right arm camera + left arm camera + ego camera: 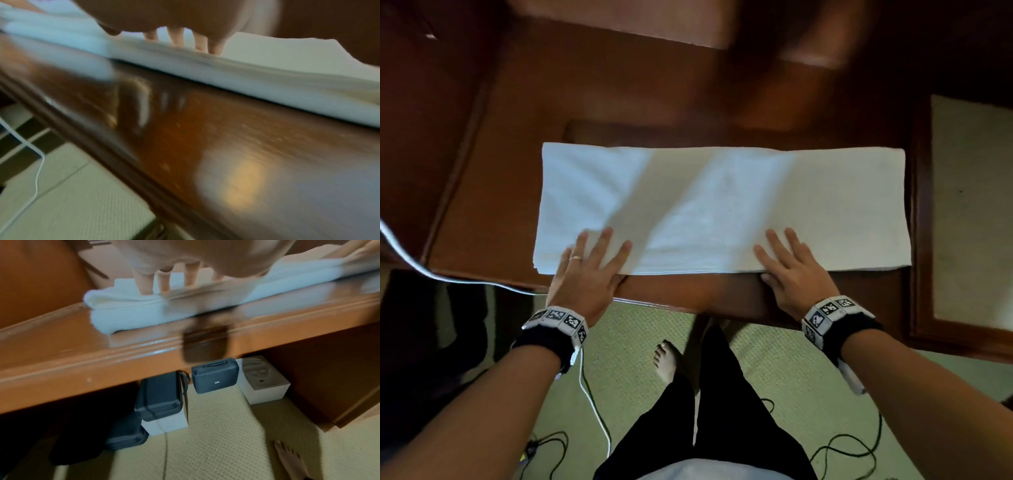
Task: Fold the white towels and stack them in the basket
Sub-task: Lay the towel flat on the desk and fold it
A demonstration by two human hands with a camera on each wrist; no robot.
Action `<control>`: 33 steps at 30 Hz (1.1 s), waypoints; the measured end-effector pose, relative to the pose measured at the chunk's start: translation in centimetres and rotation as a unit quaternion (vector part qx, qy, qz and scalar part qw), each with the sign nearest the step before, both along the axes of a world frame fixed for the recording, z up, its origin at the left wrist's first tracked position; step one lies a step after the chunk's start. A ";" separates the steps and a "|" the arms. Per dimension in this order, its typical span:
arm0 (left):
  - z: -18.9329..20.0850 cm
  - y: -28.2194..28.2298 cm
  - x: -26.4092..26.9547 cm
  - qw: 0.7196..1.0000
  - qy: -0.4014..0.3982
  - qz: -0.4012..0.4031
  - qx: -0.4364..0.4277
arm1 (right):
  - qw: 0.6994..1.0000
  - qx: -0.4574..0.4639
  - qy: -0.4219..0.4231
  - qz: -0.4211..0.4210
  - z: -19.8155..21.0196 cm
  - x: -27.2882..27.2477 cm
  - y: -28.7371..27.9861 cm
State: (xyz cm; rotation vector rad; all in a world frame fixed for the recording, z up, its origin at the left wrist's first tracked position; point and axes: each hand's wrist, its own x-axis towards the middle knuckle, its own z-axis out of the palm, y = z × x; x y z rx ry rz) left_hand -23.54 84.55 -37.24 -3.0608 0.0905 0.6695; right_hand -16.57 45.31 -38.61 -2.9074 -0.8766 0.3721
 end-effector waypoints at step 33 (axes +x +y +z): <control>-2.7 -8.2 7.3 0.991 -0.046 0.108 -0.062 | 0.939 -0.067 0.049 -0.335 0.7 6.4 -8.1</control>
